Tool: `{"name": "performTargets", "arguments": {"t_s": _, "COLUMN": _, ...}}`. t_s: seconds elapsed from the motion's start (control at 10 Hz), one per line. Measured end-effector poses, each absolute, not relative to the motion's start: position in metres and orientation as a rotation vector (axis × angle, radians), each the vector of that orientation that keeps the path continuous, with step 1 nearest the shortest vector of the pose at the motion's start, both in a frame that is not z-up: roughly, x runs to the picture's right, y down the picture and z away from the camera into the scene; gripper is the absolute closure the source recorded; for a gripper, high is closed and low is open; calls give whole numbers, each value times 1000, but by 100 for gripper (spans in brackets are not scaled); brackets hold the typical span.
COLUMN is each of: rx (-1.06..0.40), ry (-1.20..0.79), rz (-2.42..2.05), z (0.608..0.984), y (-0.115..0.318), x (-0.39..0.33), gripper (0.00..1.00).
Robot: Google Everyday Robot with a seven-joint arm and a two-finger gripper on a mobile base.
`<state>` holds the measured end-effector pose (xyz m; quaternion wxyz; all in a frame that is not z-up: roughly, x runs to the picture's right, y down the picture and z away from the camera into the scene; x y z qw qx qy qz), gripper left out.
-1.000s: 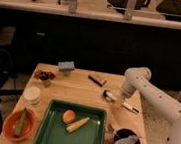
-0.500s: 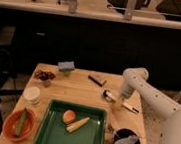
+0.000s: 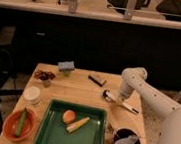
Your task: Place brush in table surface
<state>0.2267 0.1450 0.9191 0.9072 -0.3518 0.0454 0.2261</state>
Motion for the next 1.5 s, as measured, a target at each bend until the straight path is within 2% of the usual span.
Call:
{"name": "performTargets", "arguments": {"t_s": 0.1, "rx": -726, "ry": 91, "rz": 465, "z": 918, "y": 145, "x": 227, "gripper": 100}}
{"name": "performTargets", "arguments": {"t_s": 0.8, "rx": -689, "ry": -13, "rz": 397, "z": 893, "y": 109, "x": 213, "gripper": 100}}
{"name": "performTargets", "arguments": {"t_s": 1.5, "rx": -665, "ry": -148, "rz": 240, "z": 859, "y": 75, "x": 133, "gripper": 100}}
